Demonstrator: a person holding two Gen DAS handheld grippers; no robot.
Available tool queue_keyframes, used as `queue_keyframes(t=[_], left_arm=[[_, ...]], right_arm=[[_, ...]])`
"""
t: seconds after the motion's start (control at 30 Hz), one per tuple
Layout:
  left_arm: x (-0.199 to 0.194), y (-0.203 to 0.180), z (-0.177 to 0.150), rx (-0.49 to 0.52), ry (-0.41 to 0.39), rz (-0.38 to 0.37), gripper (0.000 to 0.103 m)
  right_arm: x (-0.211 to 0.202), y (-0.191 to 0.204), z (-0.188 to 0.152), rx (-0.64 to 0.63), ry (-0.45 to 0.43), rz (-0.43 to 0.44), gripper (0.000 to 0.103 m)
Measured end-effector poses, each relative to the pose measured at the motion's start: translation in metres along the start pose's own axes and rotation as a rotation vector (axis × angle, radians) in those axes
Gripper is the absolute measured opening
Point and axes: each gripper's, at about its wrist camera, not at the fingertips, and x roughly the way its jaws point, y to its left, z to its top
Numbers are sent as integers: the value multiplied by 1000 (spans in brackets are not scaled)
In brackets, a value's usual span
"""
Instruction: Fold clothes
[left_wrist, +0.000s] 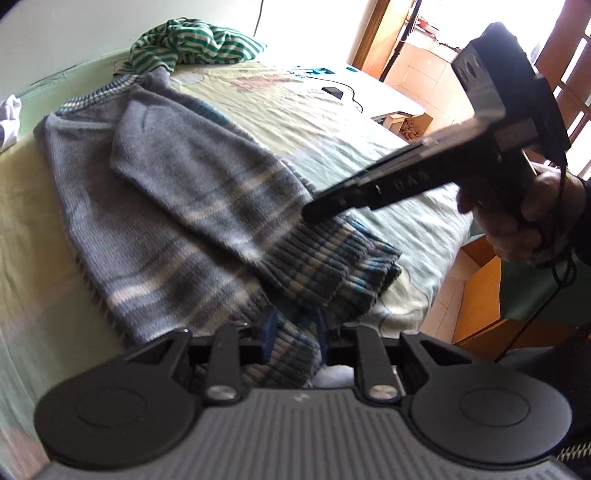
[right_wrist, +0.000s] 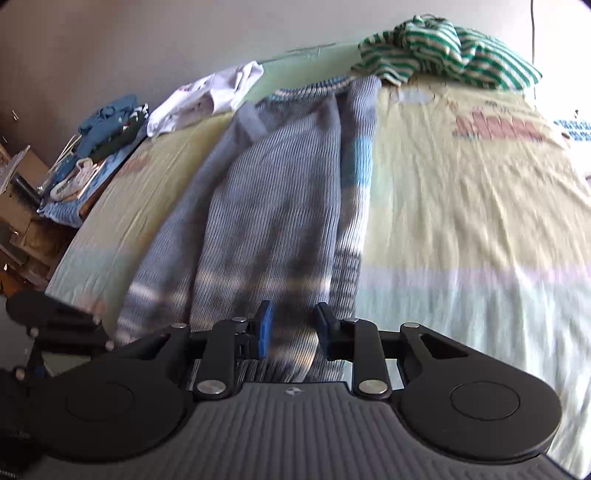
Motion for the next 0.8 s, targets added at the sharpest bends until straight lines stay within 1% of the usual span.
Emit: queue_keyframes(t=[0.1, 0.13, 0.23, 0.3, 0.33, 0.37, 0.43, 0.47, 0.53, 0.6, 0.63, 0.67, 0.73, 0.8], left_arm=[[-14, -2, -14, -44, 4, 13, 19], [-19, -2, -20, -61, 10, 25, 19], [-37, -1, -31, -123, -3, 99, 19], [-52, 5, -34, -218, -44, 140, 28], [-55, 8, -35, -258, -65, 158, 41], [-57, 11, -35, -295, -86, 176, 49], [-51, 16, -32, -343, -100, 216, 49], [-46, 18, -30, -363, -97, 233, 49], [-35, 21, -27, -400, -86, 272, 50], [-25, 24, -26, -428, -65, 313, 50], [-22, 25, -26, -443, -60, 334, 51], [-19, 26, -27, -459, -56, 357, 58], [-17, 26, -27, -491, -62, 377, 61], [-16, 24, -27, -503, -65, 380, 60]], right_arm=[[-10, 5, -27, 36, -3, -29, 29], [-14, 5, -34, 52, -9, -36, 32], [-20, 4, -41, 38, -3, -46, 32], [-26, 1, -40, 34, -23, -47, 32], [-30, -2, -38, 45, -41, -40, 33], [-33, -7, -38, 67, -56, -34, 35], [-34, -17, -37, 109, -55, -23, 50], [-33, -22, -37, 129, -51, -11, 51], [-27, -28, -37, 160, -30, 18, 51], [-21, -30, -38, 160, -3, 34, 51], [-20, -29, -39, 148, -5, 40, 51], [-20, -27, -39, 130, -9, 43, 51], [-18, -22, -39, 92, -9, 46, 51], [-16, -19, -40, 65, -11, 61, 50]])
